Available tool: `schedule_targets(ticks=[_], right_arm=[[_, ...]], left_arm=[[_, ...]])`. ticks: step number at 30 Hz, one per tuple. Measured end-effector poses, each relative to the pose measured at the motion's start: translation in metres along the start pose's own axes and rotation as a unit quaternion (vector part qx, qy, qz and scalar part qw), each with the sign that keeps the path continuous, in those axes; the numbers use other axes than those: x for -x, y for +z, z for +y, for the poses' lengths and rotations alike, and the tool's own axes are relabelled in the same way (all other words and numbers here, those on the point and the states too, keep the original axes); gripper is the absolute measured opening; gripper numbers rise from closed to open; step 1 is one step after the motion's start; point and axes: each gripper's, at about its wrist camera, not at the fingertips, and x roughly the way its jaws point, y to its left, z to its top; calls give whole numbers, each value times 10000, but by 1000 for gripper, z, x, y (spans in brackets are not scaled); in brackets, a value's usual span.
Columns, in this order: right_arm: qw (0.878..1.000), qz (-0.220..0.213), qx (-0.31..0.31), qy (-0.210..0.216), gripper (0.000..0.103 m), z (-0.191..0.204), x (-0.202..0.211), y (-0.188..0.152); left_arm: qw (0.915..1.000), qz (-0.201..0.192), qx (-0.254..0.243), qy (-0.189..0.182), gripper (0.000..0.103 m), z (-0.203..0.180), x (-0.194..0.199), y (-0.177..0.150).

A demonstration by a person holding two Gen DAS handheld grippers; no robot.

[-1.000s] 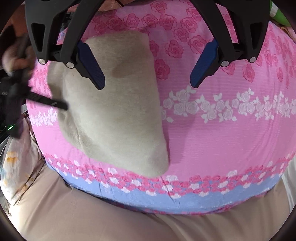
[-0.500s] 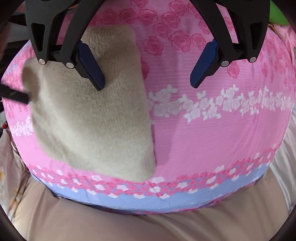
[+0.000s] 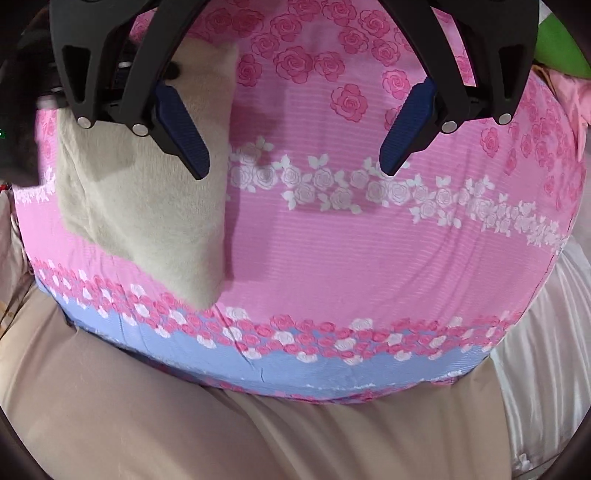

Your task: Fold small clothes

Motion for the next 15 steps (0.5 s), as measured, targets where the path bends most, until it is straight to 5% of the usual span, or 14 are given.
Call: schedule_targets(ticks=[5,9,12,15], right_arm=[[9960,-726,-526,-65,22,-31,53,-15],[9905,-352,-1051,-819,13,-87,28,-35],[9878,-617,-1347,-476,16,-90,43,-38],[9852,-1174,-1111,-574,22,-78,79,-42]], left_arm=[[9999,51,30,-147,91,-4,4,-6],[9996,61,-106,-259,91,-17,5,-8],[9994,9,-207,-293,91,-27,8,-5],[9989,-120,-247,-384,91,-35,16,-1]])
